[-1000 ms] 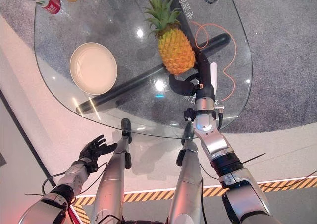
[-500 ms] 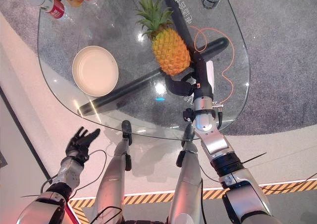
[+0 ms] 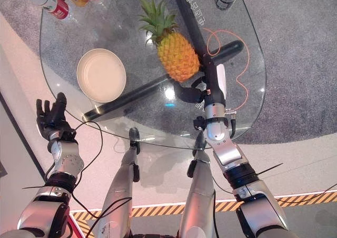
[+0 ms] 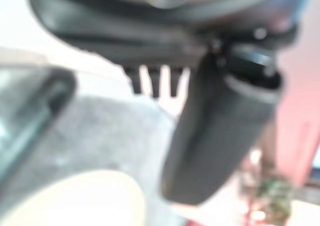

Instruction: Pick up the fruit to the plate

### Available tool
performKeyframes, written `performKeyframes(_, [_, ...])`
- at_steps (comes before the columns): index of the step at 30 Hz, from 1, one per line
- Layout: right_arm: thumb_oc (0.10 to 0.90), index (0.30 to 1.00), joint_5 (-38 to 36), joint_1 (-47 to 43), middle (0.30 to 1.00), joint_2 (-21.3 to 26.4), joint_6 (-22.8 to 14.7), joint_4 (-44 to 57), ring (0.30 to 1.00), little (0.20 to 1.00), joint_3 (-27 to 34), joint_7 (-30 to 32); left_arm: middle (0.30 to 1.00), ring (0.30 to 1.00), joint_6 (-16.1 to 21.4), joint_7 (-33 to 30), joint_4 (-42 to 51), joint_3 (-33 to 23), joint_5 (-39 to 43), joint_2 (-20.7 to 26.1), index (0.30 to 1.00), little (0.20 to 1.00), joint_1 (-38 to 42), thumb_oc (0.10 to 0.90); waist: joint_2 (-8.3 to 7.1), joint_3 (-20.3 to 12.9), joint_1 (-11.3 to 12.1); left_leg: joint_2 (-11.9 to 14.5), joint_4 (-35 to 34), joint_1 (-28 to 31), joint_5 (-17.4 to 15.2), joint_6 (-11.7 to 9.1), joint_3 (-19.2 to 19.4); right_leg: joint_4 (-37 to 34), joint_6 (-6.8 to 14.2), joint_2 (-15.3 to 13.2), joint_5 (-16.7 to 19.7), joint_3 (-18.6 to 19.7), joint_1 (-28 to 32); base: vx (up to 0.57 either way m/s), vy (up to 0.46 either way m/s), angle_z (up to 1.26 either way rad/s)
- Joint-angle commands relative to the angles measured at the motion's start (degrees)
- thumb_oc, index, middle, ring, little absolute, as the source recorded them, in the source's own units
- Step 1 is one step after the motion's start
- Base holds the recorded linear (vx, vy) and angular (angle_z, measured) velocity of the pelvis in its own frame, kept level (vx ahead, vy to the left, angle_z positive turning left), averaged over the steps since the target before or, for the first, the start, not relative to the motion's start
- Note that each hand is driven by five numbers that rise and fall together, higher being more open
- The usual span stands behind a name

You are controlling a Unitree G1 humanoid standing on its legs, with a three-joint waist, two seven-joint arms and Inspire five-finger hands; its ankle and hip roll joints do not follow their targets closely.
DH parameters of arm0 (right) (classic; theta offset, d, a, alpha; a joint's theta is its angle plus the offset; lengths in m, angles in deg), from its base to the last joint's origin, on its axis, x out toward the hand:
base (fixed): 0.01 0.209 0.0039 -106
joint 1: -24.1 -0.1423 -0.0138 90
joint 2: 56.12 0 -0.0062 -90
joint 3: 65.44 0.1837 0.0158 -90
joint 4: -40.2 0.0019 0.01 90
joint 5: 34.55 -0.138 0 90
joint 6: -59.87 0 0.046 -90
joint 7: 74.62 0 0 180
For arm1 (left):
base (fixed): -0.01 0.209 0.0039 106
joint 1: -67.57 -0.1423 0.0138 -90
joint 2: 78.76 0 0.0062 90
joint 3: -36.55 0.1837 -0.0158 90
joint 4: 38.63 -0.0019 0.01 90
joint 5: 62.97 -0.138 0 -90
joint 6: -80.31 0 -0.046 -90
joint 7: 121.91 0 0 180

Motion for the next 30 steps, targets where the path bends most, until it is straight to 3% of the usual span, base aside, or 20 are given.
performKeyframes(1, [0.1, 0.3, 3.05, -2.81, 0.3, -1.35, -9.84, 12.26, 0.3, 0.2, 2.5, -0.75, 0.9, 0.9, 7.64, 0.86, 4.63, -3.96, -0.2, 5.39, 0.9, 0.9, 0.66, 0.8, -0.73, -1.18, -0.69, -0.48, 3.23, -0.86, -2.12, 1.35, -0.16, -3.92, -1.23, 1.83, 3.77, -0.98, 3.13, 0.0, 0.0, 0.0])
performKeyframes(8, [0.1, 0.3, 5.85, -3.53, 0.3, -1.79, -9.15, 14.71, 0.3, 0.2, 2.43, -1.49, 0.9, 0.9, 8.75, 2.62, 11.62, -3.28, -2.61, 3.69, 0.9, 0.9, 1.3, 0.8, -0.94, -1.18, -0.33, -0.46, 3.21, -1.03, -2.25, 1.47, -0.17, -4.16, -1.05, 1.65, 3.9, -1.21, 3.38, 0.0, -0.005, 0.0])
performKeyframes(14, [0.1, 0.3, 7.73, -3.67, 0.3, -2.33, -8.98, 16.79, 0.3, 0.2, 3.13, -2.57, 0.9, 0.9, 7.42, 6.86, 18.04, -2.3, -4.51, 1.28, 0.9, 0.9, 0.85, 0.8, -0.94, -1.18, -0.09, -0.64, 3.21, -1.62, -1.9, 1.78, -0.38, -4.49, -1.03, 1.8, 4.65, -1.23, 3.08, 0.0, -0.006, 0.0])
performKeyframes(22, [0.1, 0.3, 8.89, -2.64, 0.3, -2.07, -9.63, 18.8, 0.3, 0.2, 3.8, -5.29, 0.9, 0.9, -2.66, 19.29, 27.74, 2.05, -0.17, -0.5, 0.9, 0.9, -0.76, 0.8, -0.35, -1.18, -0.07, -0.78, 3.44, -1.41, -2.44, 1.98, -0.3, -4.75, -0.55, 1.46, 4.77, -1.02, 3.53, 0.0, 0.0, 0.0])
performKeyframes(30, [0.1, 0.3, 8.75, -3.92, 0.3, -1.46, -9.28, 20.16, 0.3, 0.2, 2.92, -7.96, 0.9, 0.9, -9.5, 22.11, 32.17, 5.17, 4.33, -0.32, 0.9, 0.9, 1.14, 0.8, 0.08, -1.18, -0.52, -0.88, 3.66, -1.06, -2.54, 2.06, -0.07, -4.94, -0.32, 0.96, 5.14, -0.87, 3.69, 0.0, 0.0, 0.0])
